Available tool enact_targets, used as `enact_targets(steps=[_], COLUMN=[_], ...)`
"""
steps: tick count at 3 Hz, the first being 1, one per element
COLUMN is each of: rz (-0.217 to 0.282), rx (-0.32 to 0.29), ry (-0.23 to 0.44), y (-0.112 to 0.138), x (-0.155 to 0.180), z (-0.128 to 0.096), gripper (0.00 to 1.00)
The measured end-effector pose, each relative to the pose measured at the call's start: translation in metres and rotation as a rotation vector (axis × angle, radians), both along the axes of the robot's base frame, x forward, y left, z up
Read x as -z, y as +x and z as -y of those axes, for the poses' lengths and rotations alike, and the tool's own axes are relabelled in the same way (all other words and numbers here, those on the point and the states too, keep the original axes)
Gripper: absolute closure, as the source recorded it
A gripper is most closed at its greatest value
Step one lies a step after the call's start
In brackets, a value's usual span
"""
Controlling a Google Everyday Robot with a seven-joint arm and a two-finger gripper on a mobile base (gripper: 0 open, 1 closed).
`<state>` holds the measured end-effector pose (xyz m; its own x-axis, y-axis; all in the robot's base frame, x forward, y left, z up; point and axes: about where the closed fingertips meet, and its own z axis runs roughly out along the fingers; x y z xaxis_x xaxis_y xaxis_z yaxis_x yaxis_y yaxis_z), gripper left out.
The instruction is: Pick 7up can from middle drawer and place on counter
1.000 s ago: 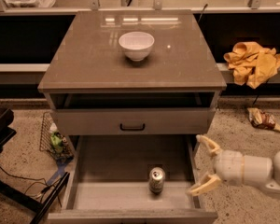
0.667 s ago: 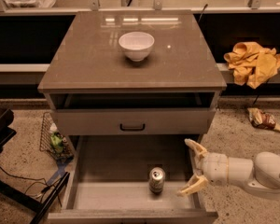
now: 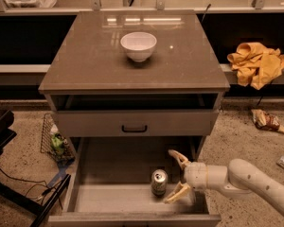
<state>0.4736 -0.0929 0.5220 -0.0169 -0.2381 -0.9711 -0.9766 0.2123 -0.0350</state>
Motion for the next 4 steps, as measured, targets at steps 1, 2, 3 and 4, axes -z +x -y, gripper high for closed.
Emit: enact_targets(steps=[1,2,3,4], rz=[0.007,0.013,0.012,0.011], rx=[-0.049,-0.066,-0.069,-0.072], ry=[-0.062,-0.101,-0.097,-0.095], y=[0.005,0.006,0.005,0.005], x=[0.045,0.067,0.066,0.066], z=[-0.021,-0.031,-0.033,-0.035], gripper=[0.0,0.0,0.16,0.39])
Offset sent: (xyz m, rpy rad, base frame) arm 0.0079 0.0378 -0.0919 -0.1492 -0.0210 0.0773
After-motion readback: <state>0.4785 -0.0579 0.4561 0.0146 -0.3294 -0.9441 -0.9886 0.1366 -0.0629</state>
